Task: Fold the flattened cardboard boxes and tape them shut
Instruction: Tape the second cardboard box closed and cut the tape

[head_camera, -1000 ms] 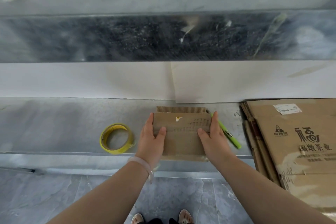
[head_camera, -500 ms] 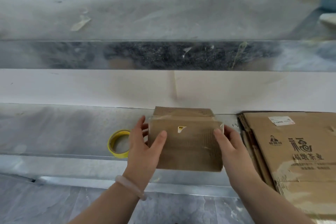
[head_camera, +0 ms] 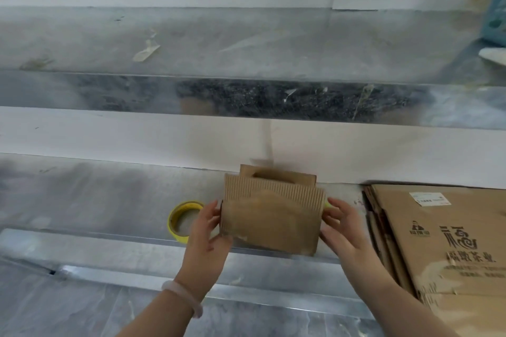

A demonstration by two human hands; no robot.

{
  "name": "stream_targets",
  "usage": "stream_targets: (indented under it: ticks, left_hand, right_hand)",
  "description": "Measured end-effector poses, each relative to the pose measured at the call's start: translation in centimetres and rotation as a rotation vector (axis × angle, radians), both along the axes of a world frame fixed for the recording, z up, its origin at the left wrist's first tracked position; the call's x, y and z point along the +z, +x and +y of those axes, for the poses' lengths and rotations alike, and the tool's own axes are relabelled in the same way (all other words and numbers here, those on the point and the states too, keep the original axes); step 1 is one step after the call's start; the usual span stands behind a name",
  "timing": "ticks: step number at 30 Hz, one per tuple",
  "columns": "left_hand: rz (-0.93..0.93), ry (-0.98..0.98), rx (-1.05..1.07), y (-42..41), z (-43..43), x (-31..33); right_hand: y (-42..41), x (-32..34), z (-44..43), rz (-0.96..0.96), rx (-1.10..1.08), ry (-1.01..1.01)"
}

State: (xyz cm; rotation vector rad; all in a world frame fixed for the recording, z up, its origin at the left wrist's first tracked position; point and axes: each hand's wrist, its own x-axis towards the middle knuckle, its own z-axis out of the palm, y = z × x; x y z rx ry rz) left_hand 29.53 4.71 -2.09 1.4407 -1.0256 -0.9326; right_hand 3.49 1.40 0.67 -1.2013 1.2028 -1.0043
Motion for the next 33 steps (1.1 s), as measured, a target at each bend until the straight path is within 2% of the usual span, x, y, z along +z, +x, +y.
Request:
stream_targets:
  ticks: [3, 6, 8, 11, 14, 17, 20, 24, 26, 30, 33]
  left_hand:
    - [0.105, 0.064, -0.041, 0.3, 0.8, -1.0]
    - [0.313, 0.199, 0.004, 0.3, 0.6, -0.7]
    - [0.314, 0.302, 0.018, 0.2, 0.0, 0.0]
    - [0.004, 0.379, -0.030, 0.4, -1.5, 1.1]
    - [-0.280, 0.472, -0.175, 0.8, -3.6, 2.4]
    - [-0.445, 0.559, -0.262, 0.5, -5.2, 3.5]
    - [-0.522, 0.607, -0.277, 0.2, -5.9, 4.1]
    - [-0.341, 0.514, -0.232, 0.6, -5.0, 4.2]
    - [-0.201, 0.445, -0.163, 0.8, -4.0, 4.3]
    - [-0.026, 0.381, 0.040, 2.3, -1.5, 4.9]
    - [0.131, 0.277, 0.151, 4.4, 0.7, 6.1]
  right_hand:
    - [0.0, -0.6, 0.5, 0.100, 0.028, -0.018]
    - [-0.2, -0.3, 0.5, 0.009, 0.000, 0.114]
    - [-0.3, -0.2, 0.1, 0.123, -0.012, 0.167]
    - [0.0, 0.8, -1.3, 0.452, -0.007, 0.126]
    - [0.1, 2.0, -3.6, 0.619, 0.131, 0.186]
    - [0.6, 2.3, -5.5, 0.762, 0.202, 0.231]
    - [1.2, 2.5, -6.5, 0.925, 0.191, 0.192]
    - [1.2, 2.8, -6.4, 0.850, 0.201, 0.281]
    - [1.0, 2.9, -5.9, 0.834, 0.171, 0.216]
    - [0.9, 3.5, -4.8, 0.578, 0.040, 0.139]
    - [2.5, 4.4, -4.5, 0.470, -0.020, 0.039]
